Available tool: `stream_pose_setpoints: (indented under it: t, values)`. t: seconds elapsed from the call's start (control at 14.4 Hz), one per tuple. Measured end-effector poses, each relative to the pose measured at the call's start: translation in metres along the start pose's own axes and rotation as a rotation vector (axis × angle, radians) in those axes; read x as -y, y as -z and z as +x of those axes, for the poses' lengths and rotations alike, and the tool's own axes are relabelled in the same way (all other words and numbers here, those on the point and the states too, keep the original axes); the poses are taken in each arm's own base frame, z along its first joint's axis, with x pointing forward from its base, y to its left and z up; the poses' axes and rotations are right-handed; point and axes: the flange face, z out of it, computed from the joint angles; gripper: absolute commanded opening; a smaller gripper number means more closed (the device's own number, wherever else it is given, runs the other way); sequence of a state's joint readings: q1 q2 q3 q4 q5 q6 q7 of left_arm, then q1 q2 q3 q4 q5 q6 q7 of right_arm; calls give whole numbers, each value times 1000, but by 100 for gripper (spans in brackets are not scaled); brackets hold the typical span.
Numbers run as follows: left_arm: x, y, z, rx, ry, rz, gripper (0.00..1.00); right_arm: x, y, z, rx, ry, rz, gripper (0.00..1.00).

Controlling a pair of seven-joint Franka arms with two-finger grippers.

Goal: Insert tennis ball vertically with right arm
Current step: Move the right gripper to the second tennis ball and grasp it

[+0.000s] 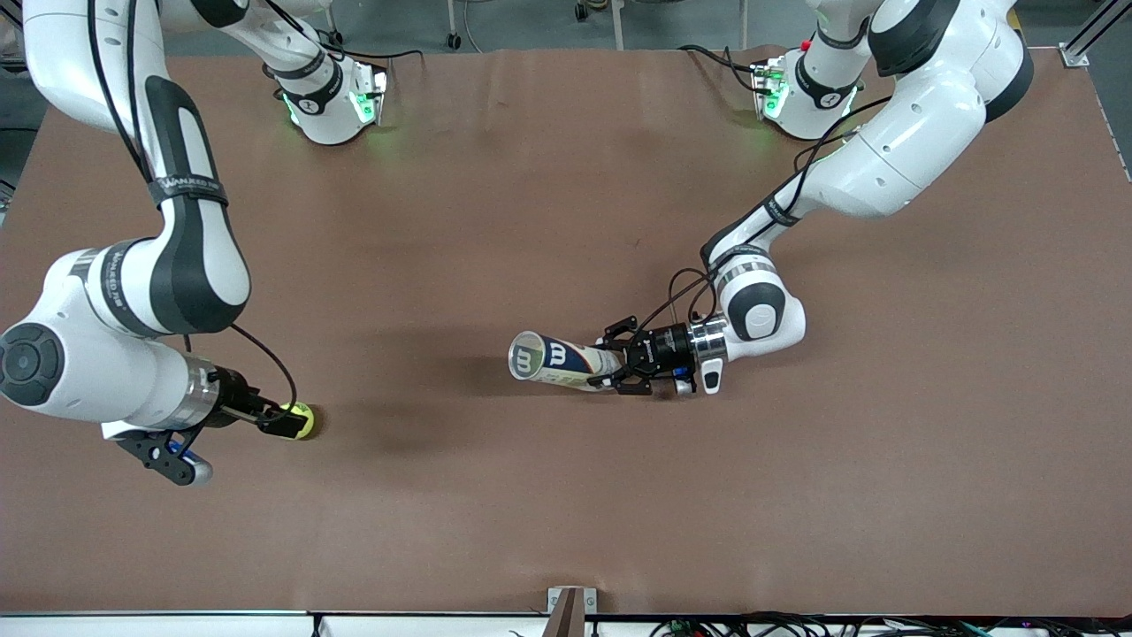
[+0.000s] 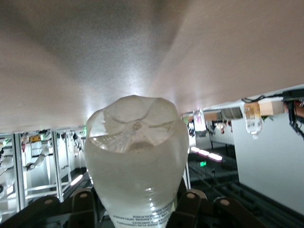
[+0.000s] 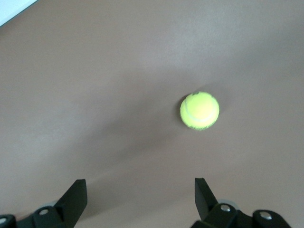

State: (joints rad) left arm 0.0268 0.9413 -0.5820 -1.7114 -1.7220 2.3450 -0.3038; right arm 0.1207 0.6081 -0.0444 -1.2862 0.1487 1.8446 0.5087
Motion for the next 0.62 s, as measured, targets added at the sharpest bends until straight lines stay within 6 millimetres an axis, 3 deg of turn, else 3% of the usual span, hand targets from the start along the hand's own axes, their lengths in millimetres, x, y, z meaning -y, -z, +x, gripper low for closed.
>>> stream_pose_setpoints:
  t: [0.21,0.42,0.62]
  values:
    - [0,-3,15,50,2,-1,50,-21,-50,10,-46,16,17,100]
    - [-5,-8,23,90,7,-11,50,-34,-110,3,-109,60,33,100]
    - [-10,-11,25,104,4,-18,50,-52,-149,-7,-129,124,24,100]
